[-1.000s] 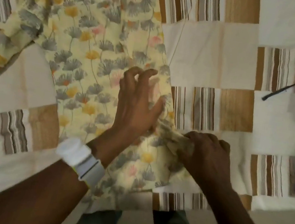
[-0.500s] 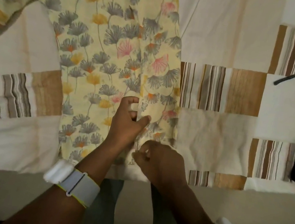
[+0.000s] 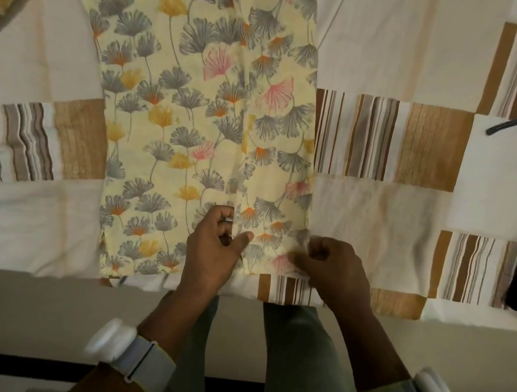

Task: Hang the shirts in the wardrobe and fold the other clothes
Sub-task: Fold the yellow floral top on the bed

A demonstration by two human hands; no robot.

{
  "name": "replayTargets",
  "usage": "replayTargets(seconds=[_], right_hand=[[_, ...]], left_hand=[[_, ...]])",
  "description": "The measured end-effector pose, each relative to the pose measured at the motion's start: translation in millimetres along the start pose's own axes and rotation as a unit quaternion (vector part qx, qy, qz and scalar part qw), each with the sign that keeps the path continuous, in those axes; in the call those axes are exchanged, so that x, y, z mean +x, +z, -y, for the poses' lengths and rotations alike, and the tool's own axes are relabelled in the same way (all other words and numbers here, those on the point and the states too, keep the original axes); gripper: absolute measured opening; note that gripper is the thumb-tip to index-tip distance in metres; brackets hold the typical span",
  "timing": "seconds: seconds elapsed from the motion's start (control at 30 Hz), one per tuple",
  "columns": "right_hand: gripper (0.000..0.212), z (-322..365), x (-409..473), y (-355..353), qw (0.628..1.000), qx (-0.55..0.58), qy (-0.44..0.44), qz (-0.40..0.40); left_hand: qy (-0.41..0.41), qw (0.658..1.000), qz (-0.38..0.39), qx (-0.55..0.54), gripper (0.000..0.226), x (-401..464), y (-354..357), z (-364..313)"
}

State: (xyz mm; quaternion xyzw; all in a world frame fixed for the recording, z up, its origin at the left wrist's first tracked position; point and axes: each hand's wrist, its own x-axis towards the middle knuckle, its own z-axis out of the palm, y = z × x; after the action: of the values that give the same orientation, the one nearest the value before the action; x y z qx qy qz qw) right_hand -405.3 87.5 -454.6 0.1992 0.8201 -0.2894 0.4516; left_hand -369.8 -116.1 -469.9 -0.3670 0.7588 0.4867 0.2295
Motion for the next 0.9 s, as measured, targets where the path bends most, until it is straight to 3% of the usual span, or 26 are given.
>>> replayTargets(seconds=[0.1,0.17,0.27,0.33,0.4,0.5,0.63,0.77,0.83,0.9], right_hand=[[0.023,-9,-7,-17,0.985,-0.147,0.060,0.066],[0.024,-5,-10,-31,0.974,-0.212,0.068,0.043],[0.015,23,-9,-51,0.982,-0.151,-0.048,-0.106],[0.009,56,-4,-51,0.974,-0.064,-0.157,-0.152],[0.006,87,7,-38,0.965,0.027,-0.240,-0.107],[0.011,98,33,-8,0.969,0.067,-0.237,-0.019],[0.010,94,49,12,0.975,0.087,-0.198,-0.047],[0.012,106,35,18,0.970,-0.007,-0.236,-0.062],[0.018,110,34,6,0.951,-0.046,-0.280,-0.119],[0.024,134,48,-3,0.919,-0.060,-0.346,-0.181]], left_hand=[[0.016,0.999,-0.002,0.034,0.041,-2,0,-3],[0.038,0.997,0.003,0.069,0.051,-6,-2,-8],[0.087,0.984,-0.011,0.158,0.071,-17,-5,-15],[0.115,0.976,-0.028,0.181,0.073,-19,-6,-13],[0.112,0.976,-0.028,0.185,0.071,-18,-7,-8],[0.112,0.972,-0.024,0.204,0.066,-10,-2,0],[0.089,0.977,-0.012,0.192,0.067,2,-1,1],[0.097,0.982,0.042,0.156,0.066,9,-17,4],[0.081,0.989,0.097,0.081,0.056,12,-31,-4],[0.078,0.995,0.063,0.007,0.033,30,-65,-11]])
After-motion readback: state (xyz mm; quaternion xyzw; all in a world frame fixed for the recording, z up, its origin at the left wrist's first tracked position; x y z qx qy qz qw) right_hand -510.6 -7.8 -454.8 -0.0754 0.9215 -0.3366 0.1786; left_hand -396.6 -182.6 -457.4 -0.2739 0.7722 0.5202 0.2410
